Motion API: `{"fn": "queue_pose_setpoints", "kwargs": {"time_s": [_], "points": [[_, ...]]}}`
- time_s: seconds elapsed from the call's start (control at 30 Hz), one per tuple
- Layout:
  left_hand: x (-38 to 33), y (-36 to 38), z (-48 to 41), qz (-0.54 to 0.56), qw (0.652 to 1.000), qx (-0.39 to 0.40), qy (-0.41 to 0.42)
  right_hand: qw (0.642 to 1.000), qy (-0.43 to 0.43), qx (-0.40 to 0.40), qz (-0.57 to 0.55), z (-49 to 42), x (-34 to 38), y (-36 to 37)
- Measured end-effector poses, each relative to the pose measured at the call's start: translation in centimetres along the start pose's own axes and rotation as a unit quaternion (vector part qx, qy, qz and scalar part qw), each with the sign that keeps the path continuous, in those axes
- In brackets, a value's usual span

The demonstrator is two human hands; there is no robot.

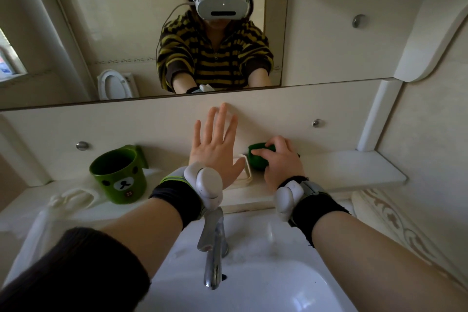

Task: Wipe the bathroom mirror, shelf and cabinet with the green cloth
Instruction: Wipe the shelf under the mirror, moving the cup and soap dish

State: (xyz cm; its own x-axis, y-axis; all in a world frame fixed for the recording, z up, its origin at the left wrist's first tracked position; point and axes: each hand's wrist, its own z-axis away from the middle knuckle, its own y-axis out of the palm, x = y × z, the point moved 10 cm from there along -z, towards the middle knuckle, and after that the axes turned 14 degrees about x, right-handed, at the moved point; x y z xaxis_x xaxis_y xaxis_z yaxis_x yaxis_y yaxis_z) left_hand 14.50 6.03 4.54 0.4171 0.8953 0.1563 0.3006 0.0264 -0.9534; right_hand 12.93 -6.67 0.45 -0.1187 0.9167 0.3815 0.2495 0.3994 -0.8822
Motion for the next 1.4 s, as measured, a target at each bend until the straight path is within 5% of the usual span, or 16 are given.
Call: {"fn": "queue_pose_setpoints", "kwargs": {"time_s": [0.67,1.07,1.4], "points": [[8.3,6.4,5.1,0.305,0.946,0.056,-0.09,0.999,-0.007,-0.038,-0.018,0.3,-0.3,-0.2],[8.8,7.4,4.7,0.343,0.933,0.081,-0.068,0.998,-0.011,-0.055,0.0,0.6,0.1,-0.4],[8.8,7.3,4.6,0.358,0.929,0.066,-0.061,0.969,-0.108,-0.221,0.013,-0.6,7.5,-7.4]]}}
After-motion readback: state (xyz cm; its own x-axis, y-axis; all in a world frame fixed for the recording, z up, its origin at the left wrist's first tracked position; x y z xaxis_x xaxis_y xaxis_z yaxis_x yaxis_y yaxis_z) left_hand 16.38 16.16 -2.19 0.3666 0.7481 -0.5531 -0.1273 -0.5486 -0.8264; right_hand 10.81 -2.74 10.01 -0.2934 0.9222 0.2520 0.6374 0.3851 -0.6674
